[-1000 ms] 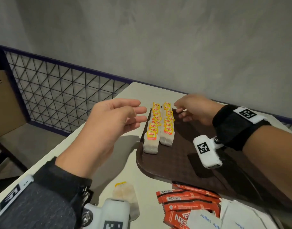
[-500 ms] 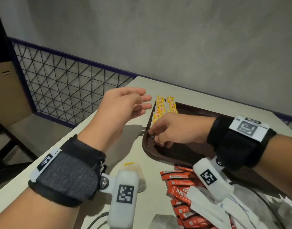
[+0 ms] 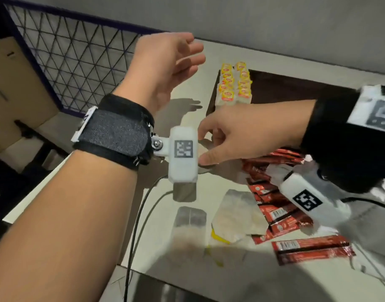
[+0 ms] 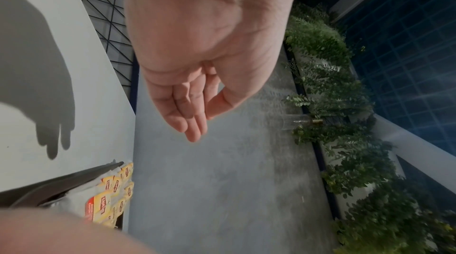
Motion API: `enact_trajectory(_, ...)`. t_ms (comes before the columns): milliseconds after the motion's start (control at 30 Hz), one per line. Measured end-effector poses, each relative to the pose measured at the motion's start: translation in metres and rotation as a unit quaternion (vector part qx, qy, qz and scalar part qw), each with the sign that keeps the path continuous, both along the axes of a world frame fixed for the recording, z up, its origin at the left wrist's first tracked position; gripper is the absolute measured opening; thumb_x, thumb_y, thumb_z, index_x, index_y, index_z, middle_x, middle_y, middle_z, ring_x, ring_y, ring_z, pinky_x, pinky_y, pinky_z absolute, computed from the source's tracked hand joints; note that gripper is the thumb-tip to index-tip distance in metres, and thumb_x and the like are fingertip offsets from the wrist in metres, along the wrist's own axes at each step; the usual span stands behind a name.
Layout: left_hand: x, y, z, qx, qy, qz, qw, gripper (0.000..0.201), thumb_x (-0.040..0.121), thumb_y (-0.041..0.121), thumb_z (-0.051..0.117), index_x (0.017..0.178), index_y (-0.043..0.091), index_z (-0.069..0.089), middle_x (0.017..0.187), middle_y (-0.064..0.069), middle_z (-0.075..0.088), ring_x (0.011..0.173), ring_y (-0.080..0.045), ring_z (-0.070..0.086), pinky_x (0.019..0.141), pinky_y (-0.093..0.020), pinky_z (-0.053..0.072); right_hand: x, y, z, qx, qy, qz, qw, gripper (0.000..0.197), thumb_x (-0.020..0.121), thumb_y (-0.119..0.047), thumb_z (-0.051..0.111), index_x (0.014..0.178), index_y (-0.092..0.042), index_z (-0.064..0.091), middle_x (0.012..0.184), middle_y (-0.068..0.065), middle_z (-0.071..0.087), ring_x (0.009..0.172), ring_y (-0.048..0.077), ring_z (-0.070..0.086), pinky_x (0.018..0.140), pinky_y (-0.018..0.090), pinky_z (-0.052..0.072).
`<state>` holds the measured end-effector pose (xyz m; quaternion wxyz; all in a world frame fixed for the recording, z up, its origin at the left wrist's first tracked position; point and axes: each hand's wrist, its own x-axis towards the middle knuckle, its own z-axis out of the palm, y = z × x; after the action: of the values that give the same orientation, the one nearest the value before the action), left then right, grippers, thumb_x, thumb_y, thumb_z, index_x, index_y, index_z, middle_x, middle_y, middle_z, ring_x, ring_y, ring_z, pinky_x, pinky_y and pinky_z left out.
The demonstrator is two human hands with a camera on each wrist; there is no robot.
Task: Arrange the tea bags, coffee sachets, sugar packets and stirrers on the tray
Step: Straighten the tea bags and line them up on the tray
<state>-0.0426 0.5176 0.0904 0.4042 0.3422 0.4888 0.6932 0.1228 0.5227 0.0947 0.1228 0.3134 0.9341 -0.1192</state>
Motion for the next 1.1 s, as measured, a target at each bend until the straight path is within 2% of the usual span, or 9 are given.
enact_trajectory(167, -0.001, -0.001, -0.002, 0.01, 0.007, -0.007, 1.0, 0.032, 0.094, -0.003, 0.049, 0.121, 0.004, 0.066, 0.106, -0.008, 0.08, 0.091, -0.017, 0.079, 0.083, -0.029, 0.063, -0.012, -0.013, -0.008, 0.057, 0.01, -0.033, 0.998, 0.053, 0.09, -0.066, 0.055, 0.094, -0.016, 0.072, 0.087, 0.004, 0.071, 0.081, 0.023, 0.067, 0.07, 0.036, 0.055)
enact_trajectory(300, 0.001, 0.001, 0.0, 0.012, -0.001, -0.015, 1.0, 0.03, 0.095, -0.001, 0.052, 0.12, 0.002, 0.066, 0.106, -0.011, 0.08, 0.093, -0.021, 0.079, 0.088, -0.033, 0.063, -0.019, -0.02, -0.012, 0.047, 0.028, -0.086, 0.995, 0.035, 0.09, -0.051, 0.066, 0.09, -0.016, 0.065, 0.083, 0.003, 0.067, 0.073, 0.019, 0.063, 0.055, 0.028, 0.047)
enact_trajectory(500, -0.002, 0.002, 0.002, 0.008, -0.017, -0.006, 1.0, 0.028, 0.094, -0.001, 0.052, 0.118, 0.001, 0.067, 0.107, -0.013, 0.079, 0.092, -0.023, 0.079, 0.088, -0.033, 0.062, -0.025, -0.026, -0.014, 0.037, 0.035, -0.073, 0.996, 0.027, 0.084, -0.036, 0.077, 0.087, -0.011, 0.068, 0.08, 0.006, 0.069, 0.066, 0.018, 0.06, 0.053, 0.027, 0.046)
enact_trajectory(567, -0.003, 0.002, 0.002, 0.006, -0.018, -0.007, 1.0, 0.029, 0.094, -0.002, 0.051, 0.118, 0.002, 0.068, 0.108, -0.013, 0.079, 0.092, -0.024, 0.079, 0.086, -0.032, 0.061, -0.02, -0.026, -0.011, 0.013, 0.045, -0.085, 0.995, 0.021, 0.082, -0.029, 0.078, 0.082, -0.011, 0.066, 0.077, 0.005, 0.069, 0.066, 0.02, 0.062, 0.052, 0.028, 0.048)
enact_trajectory(667, -0.003, 0.003, 0.001, 0.001, -0.023, -0.01, 1.0, 0.028, 0.094, -0.001, 0.052, 0.117, 0.003, 0.068, 0.106, -0.012, 0.079, 0.092, -0.024, 0.079, 0.085, -0.031, 0.062, -0.007, -0.021, -0.012, -0.098, 0.117, -0.148, 0.977, 0.015, 0.082, -0.02, 0.08, 0.085, -0.009, 0.07, 0.079, 0.008, 0.075, 0.073, 0.027, 0.072, 0.064, 0.036, 0.061)
enact_trajectory(767, -0.003, 0.004, 0.002, -0.01, -0.018, -0.023, 1.0, 0.025, 0.094, 0.003, 0.059, 0.115, 0.005, 0.069, 0.102, -0.01, 0.081, 0.09, -0.024, 0.079, 0.082, -0.031, 0.062, 0.013, -0.015, -0.009, -0.263, 0.246, -0.217, 0.907, 0.021, 0.084, -0.015, 0.082, 0.092, -0.001, 0.068, 0.071, 0.009, 0.072, 0.061, 0.024, 0.065, 0.067, 0.039, 0.058)
enact_trajectory(900, 0.004, -0.001, 0.006, -0.019, 0.075, -0.141, 0.987, 0.022, 0.092, 0.007, 0.064, 0.112, 0.013, 0.072, 0.11, -0.006, 0.08, 0.101, -0.026, 0.077, 0.091, -0.039, 0.057, 0.043, -0.014, 0.001, -0.461, 0.426, -0.239, 0.741, 0.012, 0.084, -0.011, 0.075, 0.093, -0.007, 0.069, 0.081, 0.01, 0.067, 0.069, 0.02, 0.062, 0.071, 0.035, 0.055)
enact_trajectory(1000, 0.013, -0.008, 0.006, -0.014, 0.141, -0.286, 0.948, 0.034, 0.083, 0.009, 0.067, 0.116, 0.009, 0.074, 0.118, -0.01, 0.077, 0.108, -0.027, 0.073, 0.1, -0.046, 0.052, 0.064, -0.012, 0.005, -0.522, 0.516, -0.244, 0.634, 0.012, 0.085, -0.008, 0.066, 0.096, -0.007, 0.07, 0.095, 0.015, 0.07, 0.076, 0.021, 0.067, 0.068, 0.029, 0.058)
enact_trajectory(1100, 0.027, -0.013, 0.004, -0.023, 0.166, -0.343, 0.924, 0.036, 0.078, 0.014, 0.069, 0.113, 0.009, 0.077, 0.11, -0.015, 0.077, 0.099, -0.018, 0.073, 0.102, -0.047, 0.051, 0.078, -0.012, 0.001, -0.553, 0.576, -0.249, 0.548, 0.023, 0.086, -0.011, 0.067, 0.107, -0.005, 0.068, 0.099, 0.016, 0.072, 0.079, 0.021, 0.071, 0.071, 0.029, 0.062)
